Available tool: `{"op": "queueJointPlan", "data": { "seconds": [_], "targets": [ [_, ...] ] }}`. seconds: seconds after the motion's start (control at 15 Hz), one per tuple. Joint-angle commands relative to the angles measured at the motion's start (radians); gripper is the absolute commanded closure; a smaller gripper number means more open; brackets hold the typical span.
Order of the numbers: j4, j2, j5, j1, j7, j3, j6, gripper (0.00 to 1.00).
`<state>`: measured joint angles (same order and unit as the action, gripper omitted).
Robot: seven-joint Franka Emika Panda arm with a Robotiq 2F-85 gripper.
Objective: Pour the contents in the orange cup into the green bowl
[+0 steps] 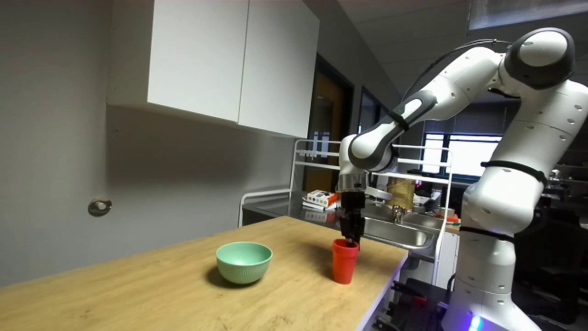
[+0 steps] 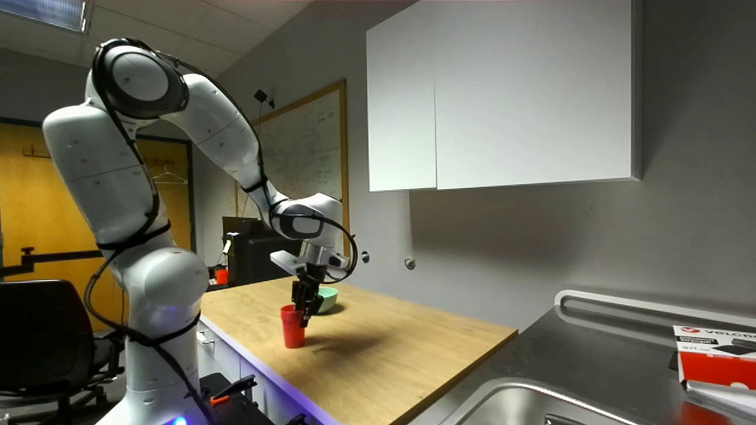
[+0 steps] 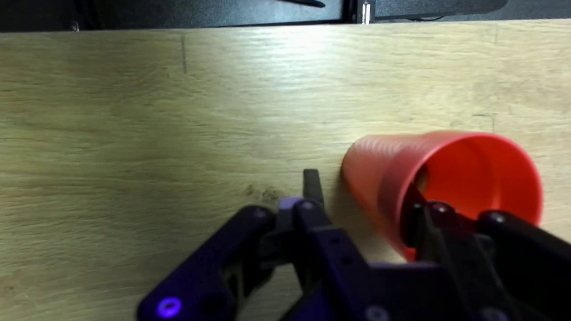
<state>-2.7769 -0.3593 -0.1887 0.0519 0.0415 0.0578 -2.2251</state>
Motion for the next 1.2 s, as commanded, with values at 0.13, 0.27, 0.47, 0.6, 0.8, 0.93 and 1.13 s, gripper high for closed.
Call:
{"op": "queueJointPlan", "data": {
  "seconds": [0.13,0.27,0.47,0.6,0.8,0.93,1.13],
  "targets": [
    [0.020,0.017,-0.027,-0.002,0.002,-0.010,-0.004,0.99],
    [0.025,0.021,-0.027,-0.004,-0.013,-0.013,0.001,1.00],
    [0.037,0.027,-0.012,-0.012,-0.084,-0.033,0.008,0.98],
    [0.053,0.023,0.004,-0.015,-0.161,-0.062,0.018,0.98],
    [0.102,0.017,0.046,-0.014,-0.315,-0.129,0.043,0.98],
    [0.163,0.026,0.093,-0.014,-0.431,-0.184,0.076,0.98],
    [0.279,0.057,0.174,-0.015,-0.596,-0.261,0.153,0.98]
  ]
}}
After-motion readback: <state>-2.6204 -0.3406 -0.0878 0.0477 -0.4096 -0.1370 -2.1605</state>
